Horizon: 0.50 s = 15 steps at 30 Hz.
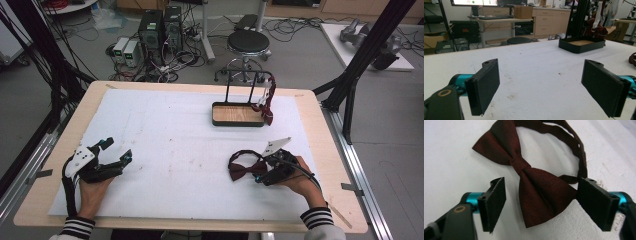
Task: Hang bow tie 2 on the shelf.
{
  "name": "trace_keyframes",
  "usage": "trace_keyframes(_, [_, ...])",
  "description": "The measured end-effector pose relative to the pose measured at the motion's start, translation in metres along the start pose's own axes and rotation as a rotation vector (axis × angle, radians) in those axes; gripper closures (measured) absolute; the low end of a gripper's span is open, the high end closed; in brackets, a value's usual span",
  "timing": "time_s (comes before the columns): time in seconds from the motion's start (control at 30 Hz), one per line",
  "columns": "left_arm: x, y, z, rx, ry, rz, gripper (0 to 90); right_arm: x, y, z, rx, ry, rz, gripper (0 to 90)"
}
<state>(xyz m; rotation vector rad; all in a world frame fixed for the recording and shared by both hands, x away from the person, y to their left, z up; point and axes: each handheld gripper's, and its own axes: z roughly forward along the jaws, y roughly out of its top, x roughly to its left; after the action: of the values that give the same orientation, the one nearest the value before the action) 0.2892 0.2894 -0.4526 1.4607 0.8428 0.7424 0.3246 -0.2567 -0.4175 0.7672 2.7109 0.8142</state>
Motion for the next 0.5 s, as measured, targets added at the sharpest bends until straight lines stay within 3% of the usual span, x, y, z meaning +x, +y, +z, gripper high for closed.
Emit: trace_keyframes(0.5, [0.0,0.0,0.0,0.0,0.0,0.0,15.5,-0.0004,0.0007,0.0062,0.052,-0.012,-0.042,28.9])
